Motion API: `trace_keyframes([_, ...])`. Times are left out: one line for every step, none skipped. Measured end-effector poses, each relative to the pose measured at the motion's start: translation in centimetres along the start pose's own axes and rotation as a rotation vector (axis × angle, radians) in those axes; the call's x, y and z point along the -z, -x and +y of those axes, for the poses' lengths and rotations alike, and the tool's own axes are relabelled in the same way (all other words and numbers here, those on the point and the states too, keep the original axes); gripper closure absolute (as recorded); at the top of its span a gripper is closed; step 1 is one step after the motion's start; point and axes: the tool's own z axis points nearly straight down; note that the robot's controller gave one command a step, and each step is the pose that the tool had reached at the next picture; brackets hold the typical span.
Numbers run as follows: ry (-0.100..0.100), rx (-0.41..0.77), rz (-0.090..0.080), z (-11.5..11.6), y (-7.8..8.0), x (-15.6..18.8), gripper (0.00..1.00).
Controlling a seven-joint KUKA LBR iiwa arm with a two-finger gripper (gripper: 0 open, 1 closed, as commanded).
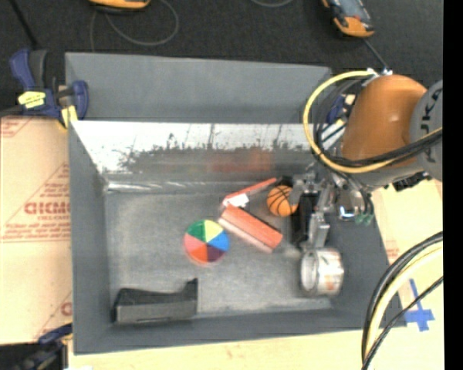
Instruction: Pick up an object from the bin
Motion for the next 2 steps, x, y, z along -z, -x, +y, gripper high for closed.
trace_keyframes([-0.001,0.002,-0.008,0.0,0.2,0.5,0.00])
trace_keyframes([-0.003,0.087,-0.017,1.1,3.1,-3.3,0.00])
